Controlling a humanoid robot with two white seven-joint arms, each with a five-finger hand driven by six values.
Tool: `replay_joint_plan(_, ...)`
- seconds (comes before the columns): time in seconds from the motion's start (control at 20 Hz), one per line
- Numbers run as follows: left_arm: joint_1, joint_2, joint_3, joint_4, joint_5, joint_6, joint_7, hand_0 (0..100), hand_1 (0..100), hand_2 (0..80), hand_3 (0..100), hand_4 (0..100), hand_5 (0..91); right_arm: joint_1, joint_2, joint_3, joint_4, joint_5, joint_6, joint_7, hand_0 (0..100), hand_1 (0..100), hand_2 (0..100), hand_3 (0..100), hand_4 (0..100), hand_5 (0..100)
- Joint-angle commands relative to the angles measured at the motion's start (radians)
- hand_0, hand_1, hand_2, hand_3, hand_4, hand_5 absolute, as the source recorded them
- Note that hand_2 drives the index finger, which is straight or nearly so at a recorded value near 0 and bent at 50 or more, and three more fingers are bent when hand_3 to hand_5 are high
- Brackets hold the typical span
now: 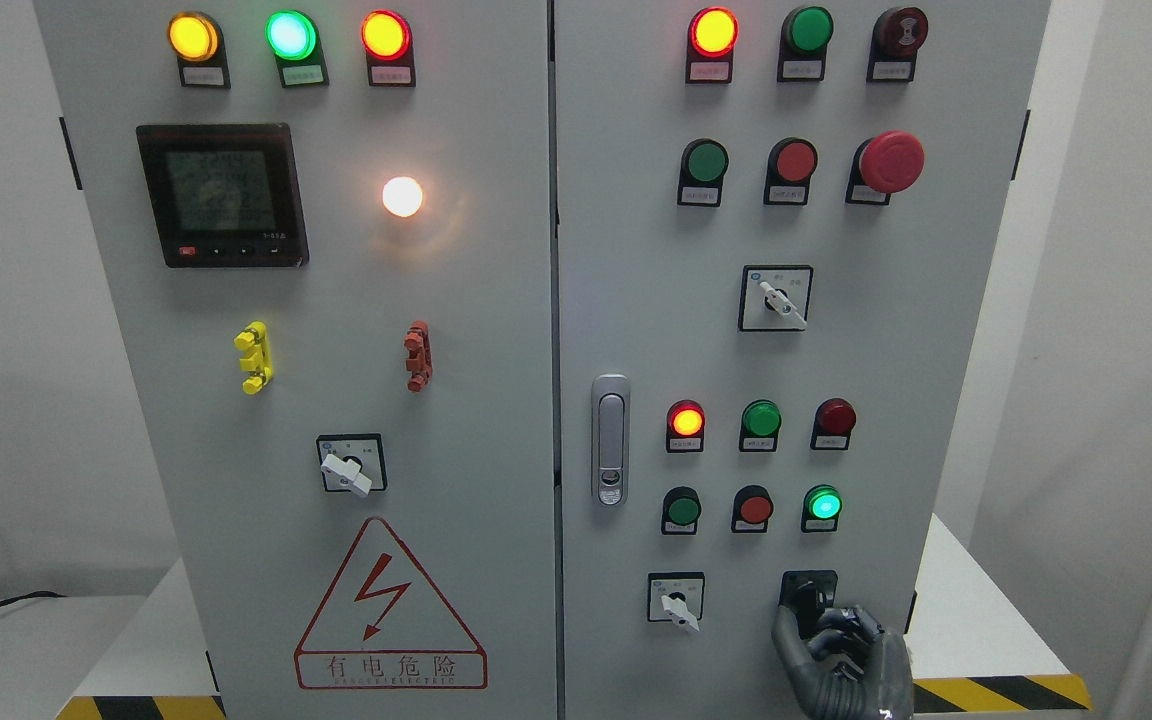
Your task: Trip black knob to open circuit
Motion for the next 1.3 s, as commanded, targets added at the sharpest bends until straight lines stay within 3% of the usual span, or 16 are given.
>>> replay_joint_plan(0.0, 0.0, 0.001, 0.0, 0.0, -0.031, 0.0, -0.001, 12, 39, 0.0, 0, 0, 0.0, 0.0, 0.0, -0.005, 0.003, 0.002, -0.025, -0.003, 32, 84, 46, 80, 78, 88)
replay_joint_plan(1.25, 0.0, 0.001, 0.0, 0.0, -0.031, 0.0, -0.001, 12, 39, 0.0, 0, 0, 0.0, 0.008, -0.002, -0.004, 0.004, 0.082, -0.028, -0.002, 34, 87, 44, 79, 77, 88)
